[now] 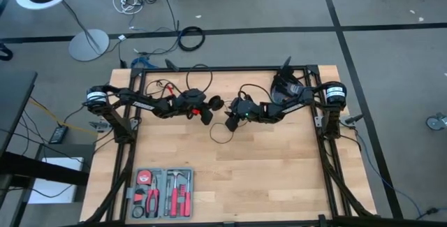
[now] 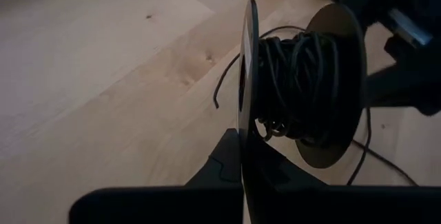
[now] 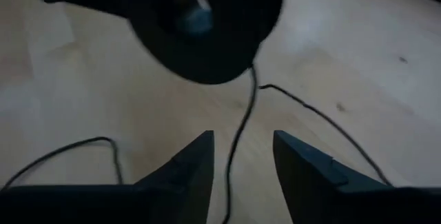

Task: Coil cords
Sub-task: Coil the black wire onto the black spool

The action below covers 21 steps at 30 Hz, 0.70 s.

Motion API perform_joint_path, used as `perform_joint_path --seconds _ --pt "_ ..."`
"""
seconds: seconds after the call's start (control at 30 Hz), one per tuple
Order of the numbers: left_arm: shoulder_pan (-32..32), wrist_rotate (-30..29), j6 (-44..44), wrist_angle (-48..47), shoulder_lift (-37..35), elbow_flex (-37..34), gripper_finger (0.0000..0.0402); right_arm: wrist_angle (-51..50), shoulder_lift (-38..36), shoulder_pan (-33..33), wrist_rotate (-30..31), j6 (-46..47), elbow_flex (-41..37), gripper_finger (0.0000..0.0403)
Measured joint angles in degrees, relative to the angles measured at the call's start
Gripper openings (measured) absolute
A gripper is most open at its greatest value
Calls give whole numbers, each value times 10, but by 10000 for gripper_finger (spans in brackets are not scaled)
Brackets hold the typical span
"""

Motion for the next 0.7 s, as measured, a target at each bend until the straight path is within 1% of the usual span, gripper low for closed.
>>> perform_joint_path --seconds 0.1,0.33,0.47,0.7 --pt "0 0 0 12 0 0 0 -7 0 1 -4 8 0 130" --pt "10 1 0 28 0 0 0 -53 0 5 -6 64 0 97" --pt "15 2 0 49 0 0 0 -53 0 10 -10 66 0 82" --pt "35 23 -2 86 0 0 0 -60 0 18 -12 66 0 64"
